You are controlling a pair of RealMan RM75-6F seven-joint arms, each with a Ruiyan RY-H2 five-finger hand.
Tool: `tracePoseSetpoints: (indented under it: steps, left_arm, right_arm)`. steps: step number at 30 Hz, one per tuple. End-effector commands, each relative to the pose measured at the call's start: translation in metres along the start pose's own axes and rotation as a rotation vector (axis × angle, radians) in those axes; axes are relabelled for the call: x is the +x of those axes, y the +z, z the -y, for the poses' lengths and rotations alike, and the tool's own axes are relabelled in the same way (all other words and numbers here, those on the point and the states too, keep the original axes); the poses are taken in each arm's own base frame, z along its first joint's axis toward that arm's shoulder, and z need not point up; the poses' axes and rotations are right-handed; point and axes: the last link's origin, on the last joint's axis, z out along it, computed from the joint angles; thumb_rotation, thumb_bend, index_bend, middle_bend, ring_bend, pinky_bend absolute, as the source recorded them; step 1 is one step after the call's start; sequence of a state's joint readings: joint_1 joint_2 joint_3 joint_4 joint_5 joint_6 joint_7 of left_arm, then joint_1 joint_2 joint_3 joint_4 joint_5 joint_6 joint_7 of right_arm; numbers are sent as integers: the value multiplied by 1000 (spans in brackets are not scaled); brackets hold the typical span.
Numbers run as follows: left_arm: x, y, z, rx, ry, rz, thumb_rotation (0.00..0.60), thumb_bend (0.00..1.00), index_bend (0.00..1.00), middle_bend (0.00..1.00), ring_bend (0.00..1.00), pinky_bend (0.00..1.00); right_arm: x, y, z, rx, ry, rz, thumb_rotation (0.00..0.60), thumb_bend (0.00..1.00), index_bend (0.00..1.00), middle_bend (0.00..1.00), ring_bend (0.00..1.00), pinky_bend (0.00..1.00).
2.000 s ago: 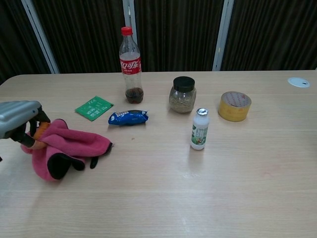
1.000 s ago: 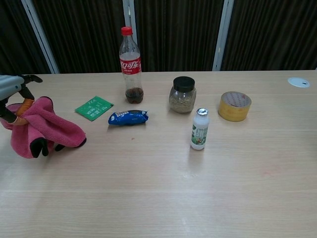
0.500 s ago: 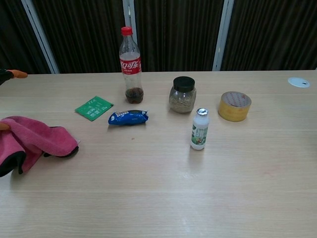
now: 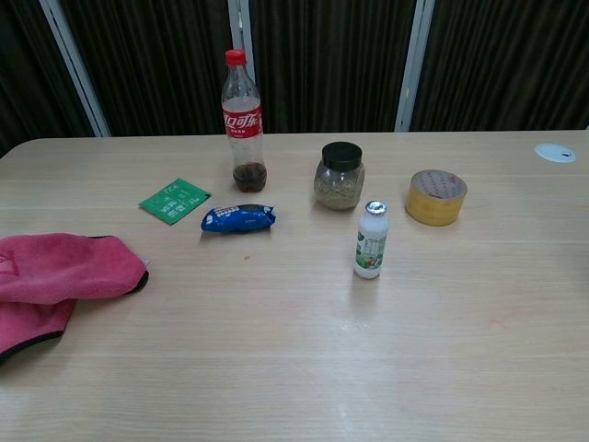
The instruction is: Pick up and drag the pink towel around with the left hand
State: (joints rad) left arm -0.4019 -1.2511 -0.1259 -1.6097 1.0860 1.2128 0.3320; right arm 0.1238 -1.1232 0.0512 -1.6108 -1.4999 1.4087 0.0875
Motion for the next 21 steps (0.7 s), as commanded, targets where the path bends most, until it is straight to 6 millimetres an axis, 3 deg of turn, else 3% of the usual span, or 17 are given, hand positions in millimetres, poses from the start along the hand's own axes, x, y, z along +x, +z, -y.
tracePoseSetpoints:
  steps: [1, 6, 15, 21]
  left_arm:
    - [5, -7, 9, 30, -54, -10, 600, 0, 0, 0, 0, 0]
    - [12, -23, 20, 47, -81, -38, 600, 0, 0, 0, 0, 0]
    - [24, -89, 46, 21, -93, -130, 600, 0, 0, 0, 0, 0]
    - [20, -118, 60, 12, -100, -145, 600, 0, 0, 0, 0, 0]
  right_arm:
    - [0, 0, 0, -1, 0, 0, 600, 0, 0, 0, 0, 0]
    - [0, 0, 0, 2, -6, 1, 600, 0, 0, 0, 0, 0]
    - [-1, 0, 0, 11, -22, 2, 600, 0, 0, 0, 0, 0]
    - [-2, 0, 2, 15, -31, 3, 600, 0, 0, 0, 0, 0]
